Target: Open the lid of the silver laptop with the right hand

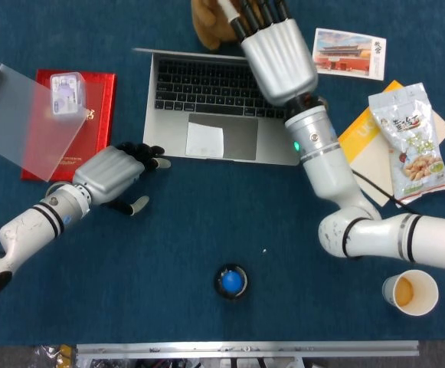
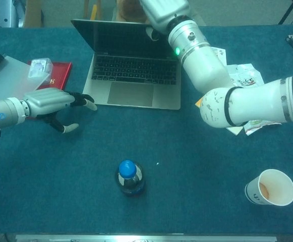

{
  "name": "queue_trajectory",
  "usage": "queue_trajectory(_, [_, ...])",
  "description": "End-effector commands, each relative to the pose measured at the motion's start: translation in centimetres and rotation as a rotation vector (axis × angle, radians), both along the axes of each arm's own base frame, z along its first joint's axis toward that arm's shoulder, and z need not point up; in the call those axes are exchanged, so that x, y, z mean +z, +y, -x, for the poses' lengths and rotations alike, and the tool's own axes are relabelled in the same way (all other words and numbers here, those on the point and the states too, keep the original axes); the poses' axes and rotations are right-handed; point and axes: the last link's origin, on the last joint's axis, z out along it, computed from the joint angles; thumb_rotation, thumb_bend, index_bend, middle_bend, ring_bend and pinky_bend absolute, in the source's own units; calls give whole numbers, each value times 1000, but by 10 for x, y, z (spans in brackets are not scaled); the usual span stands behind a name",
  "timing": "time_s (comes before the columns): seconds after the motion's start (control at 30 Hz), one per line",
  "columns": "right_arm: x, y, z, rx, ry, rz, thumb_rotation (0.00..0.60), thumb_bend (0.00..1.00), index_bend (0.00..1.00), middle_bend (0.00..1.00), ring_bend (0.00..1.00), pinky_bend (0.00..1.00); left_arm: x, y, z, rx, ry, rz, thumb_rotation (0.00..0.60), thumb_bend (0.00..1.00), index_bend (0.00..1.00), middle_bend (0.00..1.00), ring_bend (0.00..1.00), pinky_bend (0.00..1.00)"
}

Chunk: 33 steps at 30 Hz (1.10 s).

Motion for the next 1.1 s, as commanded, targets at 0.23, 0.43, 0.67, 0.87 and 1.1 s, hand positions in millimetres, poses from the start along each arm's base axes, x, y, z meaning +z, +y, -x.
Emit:
queue_trajectory(0.23, [18,-18,4,-19,-2,65,600,288,39,104,0,0,0,0,-2,1,-2,-3,415,440,128,73,67,113])
queue_trajectory(0.43, [28,-30,9,-29,13,100,600,288,39,104,0,0,0,0,-2,-1,1,-3,416,440,128,73,67,113])
queue_trajectory(0.67, [37,-43,18,-56,27,135,600,289,39,104,0,0,0,0,-2,0,4,-5,415,440,128,73,66,113])
queue_trajectory(0.87, [44,-52,24,-81,28,165,600,289,39,104,0,0,1,0,-2,1,4,-8,414,440,128,73,67,113])
queue_trajectory(1.1, [50,-61,31,-109,34,192,600,288,39,104,0,0,2,0,-2,0,6,-9,414,440,128,73,67,113])
